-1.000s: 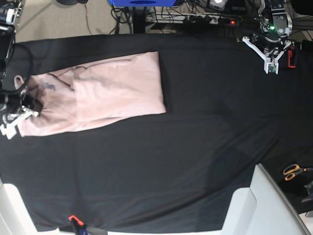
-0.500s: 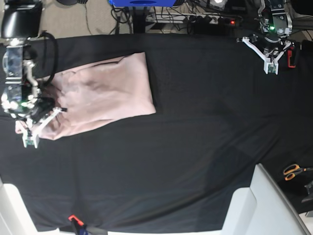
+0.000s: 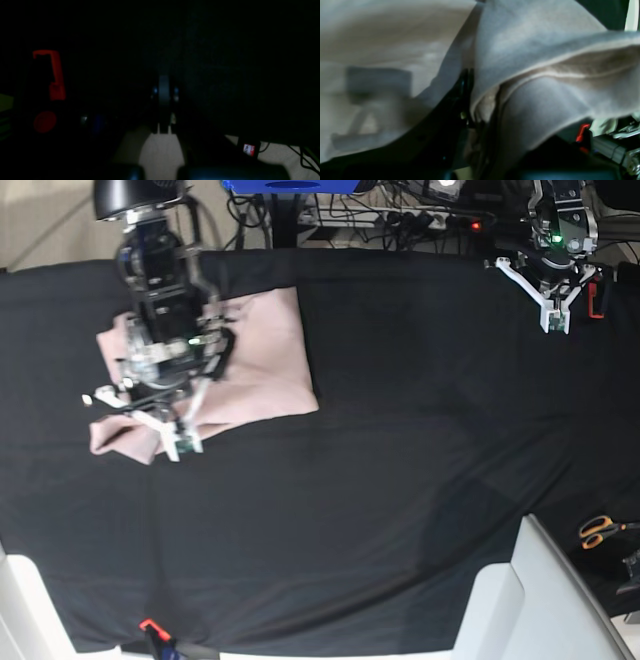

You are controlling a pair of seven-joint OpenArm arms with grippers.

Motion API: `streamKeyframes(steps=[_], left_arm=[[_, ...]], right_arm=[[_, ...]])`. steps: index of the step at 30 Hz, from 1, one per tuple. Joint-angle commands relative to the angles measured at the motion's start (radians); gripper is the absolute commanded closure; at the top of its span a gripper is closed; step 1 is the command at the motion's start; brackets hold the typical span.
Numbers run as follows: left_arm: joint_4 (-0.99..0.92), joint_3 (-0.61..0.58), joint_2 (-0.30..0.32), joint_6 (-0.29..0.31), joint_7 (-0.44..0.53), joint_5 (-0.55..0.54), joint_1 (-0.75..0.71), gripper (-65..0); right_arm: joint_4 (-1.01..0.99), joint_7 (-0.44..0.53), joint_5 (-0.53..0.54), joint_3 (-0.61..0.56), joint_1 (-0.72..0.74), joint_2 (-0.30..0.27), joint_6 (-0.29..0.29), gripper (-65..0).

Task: Fold the T-shirt properly
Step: 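Lift the grasped end with the right gripper and fold it over, then press the folded end flat with the right gripper, then release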

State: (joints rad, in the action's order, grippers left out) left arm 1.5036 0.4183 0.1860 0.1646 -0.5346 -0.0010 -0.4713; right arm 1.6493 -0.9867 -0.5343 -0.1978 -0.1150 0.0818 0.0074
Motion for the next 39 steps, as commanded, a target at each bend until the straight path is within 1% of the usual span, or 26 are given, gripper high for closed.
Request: streamKeyframes(steps=[1,4,8,10,27,31,37,39], left_arm=[[0.016,0.006,0.011,-0.001,0.014,0.003,-0.004,0.0],[0.012,0.006,0.011,-0.001,0.014,0.003,-0.002,0.0],[0.009,0.006,0.011,-0.001,0.014,0.003,-0.001,0.0],[0.009,0.006,0.011,-0.001,0.014,0.003,-0.001,0.0],[0.009,0.006,0.011,-0.001,0.014,0.003,0.001,0.0],[0.009,0.006,0.011,-0.001,0.014,0.003,0.001,0.0],[0.009,0.006,0.011,-0.001,0.014,0.005,0.003,0.0],[0.009,0.006,0.011,-0.001,0.014,0.003,0.003,0.0]], right_arm=[[0.019,0.019,-0.040,-0.012,0.013,0.006,-0.007,-0.8],[0.021,0.016,-0.063,-0.067,0.002,0.011,-0.005,-0.8],[0.015,-0.037,-0.034,-0.125,0.002,0.011,-0.005,-0.8],[0.013,-0.039,-0.027,-0.137,0.002,0.011,-0.005,-0.8],[-0.031,-0.034,-0.023,-0.142,0.002,0.013,0.003,-0.8],[-0.031,-0.034,-0.023,-0.142,0.002,0.016,0.052,-0.8],[-0.031,-0.034,-0.022,-0.141,0.002,0.017,0.062,-0.8],[-0.031,-0.039,0.021,-0.141,0.004,0.017,0.062,-0.8]])
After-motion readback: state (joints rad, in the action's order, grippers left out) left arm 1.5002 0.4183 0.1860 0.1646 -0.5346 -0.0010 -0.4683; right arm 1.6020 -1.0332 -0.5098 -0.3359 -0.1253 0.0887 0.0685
